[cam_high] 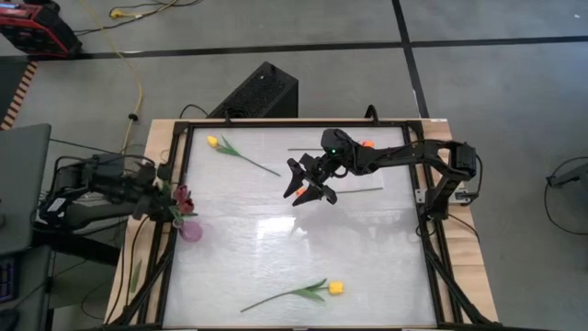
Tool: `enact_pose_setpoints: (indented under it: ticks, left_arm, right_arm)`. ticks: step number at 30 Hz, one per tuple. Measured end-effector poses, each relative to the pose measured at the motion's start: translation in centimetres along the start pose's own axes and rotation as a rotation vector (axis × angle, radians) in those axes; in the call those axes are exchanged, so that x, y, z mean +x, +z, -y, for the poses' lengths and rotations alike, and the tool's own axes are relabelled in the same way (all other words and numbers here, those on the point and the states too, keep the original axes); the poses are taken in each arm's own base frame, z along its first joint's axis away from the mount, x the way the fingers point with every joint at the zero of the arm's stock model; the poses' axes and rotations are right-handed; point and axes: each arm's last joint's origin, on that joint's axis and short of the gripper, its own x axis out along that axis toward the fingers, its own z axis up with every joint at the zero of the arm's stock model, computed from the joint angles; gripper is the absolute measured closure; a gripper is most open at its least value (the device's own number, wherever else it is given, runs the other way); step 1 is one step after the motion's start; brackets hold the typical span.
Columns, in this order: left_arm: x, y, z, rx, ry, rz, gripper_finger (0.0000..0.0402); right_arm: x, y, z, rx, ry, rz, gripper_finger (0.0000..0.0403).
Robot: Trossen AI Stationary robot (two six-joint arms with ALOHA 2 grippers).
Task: Sort flowers into vase by color
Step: Put the black tulip into the pink vase
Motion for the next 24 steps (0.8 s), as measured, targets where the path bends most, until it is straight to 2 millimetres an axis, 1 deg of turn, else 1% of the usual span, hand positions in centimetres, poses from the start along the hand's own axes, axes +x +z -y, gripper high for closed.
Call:
enact_pose_setpoints:
  ticks: [6, 10, 14, 24]
  left_arm:
    - [0.0, 0.1, -0.1, 0.055, 0.040, 0.024, 0.0293]
    - [0.0, 0.1, -0.1, 0.053, 0.031, 0.017, 0.0293]
    - [0.0, -0.2, -0.2, 0.014, 0.019, -0.022, 0.0293]
    - [-1.4, -0.2, 0.3, 0.005, 0.027, 0.016, 0.0293]
  right_arm:
    - [0.0, 0.0, 0.0, 0.009, 0.001, -0.001, 0.0196]
    - [0.0, 0.0, 0.0, 0.015, 0.004, -0.002, 0.0196]
    - [-0.2, 0.0, 0.2, 0.015, -0.002, 0.001, 0.0196]
    - [-1.2, 0.3, 0.8, 0.006, -0.029, 0.015, 0.0196]
